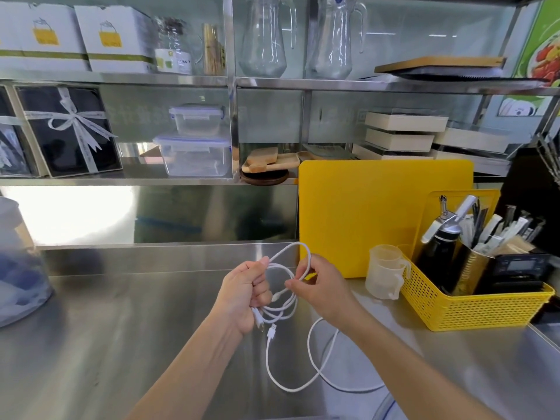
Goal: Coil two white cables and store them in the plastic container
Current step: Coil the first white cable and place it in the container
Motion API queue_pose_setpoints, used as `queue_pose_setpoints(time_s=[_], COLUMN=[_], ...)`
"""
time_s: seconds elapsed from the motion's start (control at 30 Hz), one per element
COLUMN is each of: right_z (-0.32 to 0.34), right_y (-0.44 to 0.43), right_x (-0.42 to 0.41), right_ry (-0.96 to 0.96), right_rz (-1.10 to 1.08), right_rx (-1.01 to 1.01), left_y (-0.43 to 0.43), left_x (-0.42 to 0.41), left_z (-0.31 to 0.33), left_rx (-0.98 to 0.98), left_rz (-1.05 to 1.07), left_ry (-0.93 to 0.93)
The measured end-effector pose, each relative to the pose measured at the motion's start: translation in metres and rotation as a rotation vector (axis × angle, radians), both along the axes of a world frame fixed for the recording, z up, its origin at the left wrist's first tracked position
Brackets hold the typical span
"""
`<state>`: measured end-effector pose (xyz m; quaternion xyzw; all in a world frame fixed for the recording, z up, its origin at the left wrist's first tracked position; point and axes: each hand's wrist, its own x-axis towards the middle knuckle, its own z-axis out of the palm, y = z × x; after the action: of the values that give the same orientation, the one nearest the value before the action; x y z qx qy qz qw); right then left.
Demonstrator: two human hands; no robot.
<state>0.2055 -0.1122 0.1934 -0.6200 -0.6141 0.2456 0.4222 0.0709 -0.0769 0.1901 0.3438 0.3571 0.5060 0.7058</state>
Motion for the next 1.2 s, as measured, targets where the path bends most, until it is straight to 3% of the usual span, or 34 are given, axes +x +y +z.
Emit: queue_pose_setpoints(time_s=[0.2,0.3,0.47,0.67,0.87,1.03,1.2], right_z=[-0.007,-0.007,-0.012,-0.016,-0.011,-0.003,0.001], right_y=[0.0,-0.002,-0.003,-0.009,-0.015,-0.013,-0.006], right_x=[-0.004,-0.004,-0.002,0.024,0.033,0.014,0.003], right_ry=[0.506,0.465,0.186,0.184,0.149,0.432,0.486], right_rz=[0.188,0.197,0.197,0.189,0.218,0.255,0.101], right_rx=[-0.118,-0.101,-0.007,0.011,-0.097,-0.083,0.124], left_y=[-0.002,-0.001,0.003,0.02,0.019,0.001,-0.011], left_x=[0.005,0.003,-0.002,-0.023,-0.026,0.003,0.016], left_z=[0.006,0.009,0.016,0.03,0.029,0.022,0.029], left_rx=[-0.004,0.008,0.045,0.01,0.01,0.056,0.053], left_rz=[-0.063,-0.068,-0.079,-0.052,0.001,0.007,-0.117], left_ry=[-0.044,0.005,0.1,-0.071,-0.049,0.004,0.081])
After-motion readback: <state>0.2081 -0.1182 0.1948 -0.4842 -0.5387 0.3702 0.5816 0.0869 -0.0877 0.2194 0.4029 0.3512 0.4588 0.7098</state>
